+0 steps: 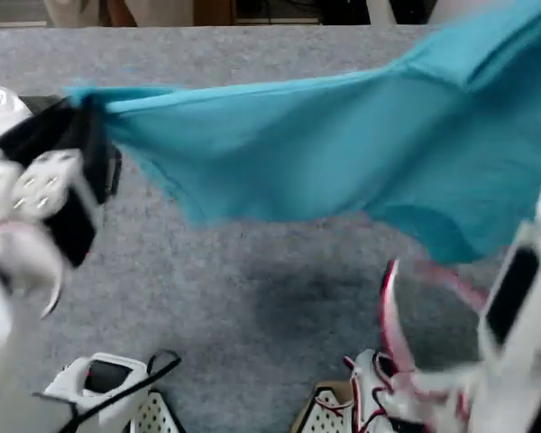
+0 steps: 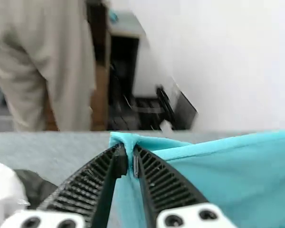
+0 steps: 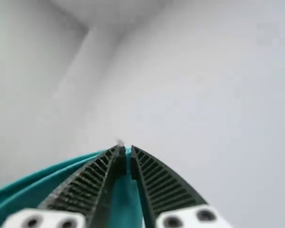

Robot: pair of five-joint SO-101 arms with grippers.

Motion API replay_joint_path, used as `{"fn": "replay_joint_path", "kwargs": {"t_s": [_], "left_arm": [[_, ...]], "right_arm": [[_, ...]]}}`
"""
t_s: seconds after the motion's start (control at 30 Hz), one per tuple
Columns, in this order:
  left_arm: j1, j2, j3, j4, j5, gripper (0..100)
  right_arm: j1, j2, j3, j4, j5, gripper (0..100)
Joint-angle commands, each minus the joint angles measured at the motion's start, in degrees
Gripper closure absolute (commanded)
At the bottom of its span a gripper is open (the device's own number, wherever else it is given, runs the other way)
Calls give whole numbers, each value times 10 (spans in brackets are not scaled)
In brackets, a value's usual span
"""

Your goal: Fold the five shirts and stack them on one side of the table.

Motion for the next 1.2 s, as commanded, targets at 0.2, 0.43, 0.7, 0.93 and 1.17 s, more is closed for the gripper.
{"fn": "replay_joint_path", "kwargs": {"t_s": [0.2,0.43,0.7,0.93,1.17], "left_arm": [[-76,-97,2,6,-29,982],[-77,-182,120,6,-48,982],[-76,-269,180,4,-50,982],[-76,-271,178,-62,-50,982],[-76,-270,179,-101,-50,982]], "right_arm": [[10,0,-136,2,78,997],[10,0,-210,2,109,997],[10,0,-224,2,110,997],[10,1,-223,2,110,996],[10,5,-223,40,111,996]]}}
